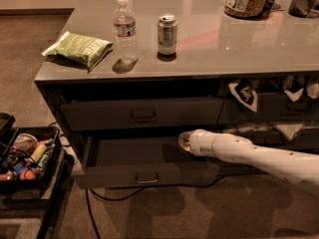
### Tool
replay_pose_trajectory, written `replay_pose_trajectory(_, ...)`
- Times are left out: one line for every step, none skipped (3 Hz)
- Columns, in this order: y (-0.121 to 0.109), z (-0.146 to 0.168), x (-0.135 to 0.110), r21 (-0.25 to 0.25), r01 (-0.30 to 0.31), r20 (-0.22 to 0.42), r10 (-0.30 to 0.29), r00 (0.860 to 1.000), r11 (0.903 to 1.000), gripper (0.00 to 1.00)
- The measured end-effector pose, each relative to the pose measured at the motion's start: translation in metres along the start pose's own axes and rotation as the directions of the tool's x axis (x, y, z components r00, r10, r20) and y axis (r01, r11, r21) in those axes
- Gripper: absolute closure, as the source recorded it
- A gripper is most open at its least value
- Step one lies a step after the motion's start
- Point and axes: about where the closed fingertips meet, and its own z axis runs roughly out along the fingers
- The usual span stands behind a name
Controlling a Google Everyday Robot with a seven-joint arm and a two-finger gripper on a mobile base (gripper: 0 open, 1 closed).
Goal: Open middle drawer
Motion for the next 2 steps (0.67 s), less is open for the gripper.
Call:
replay_pose_trajectory(0.0078,0.0119,0.0236,-0.009,-0.01,0.051,0.01,0.999,0.9999,1.0)
replay_pose_trajectory(0.0078,0.0214,0.0284,-0.014,-0.038,0.171,0.039,0.985,0.9992,1.0)
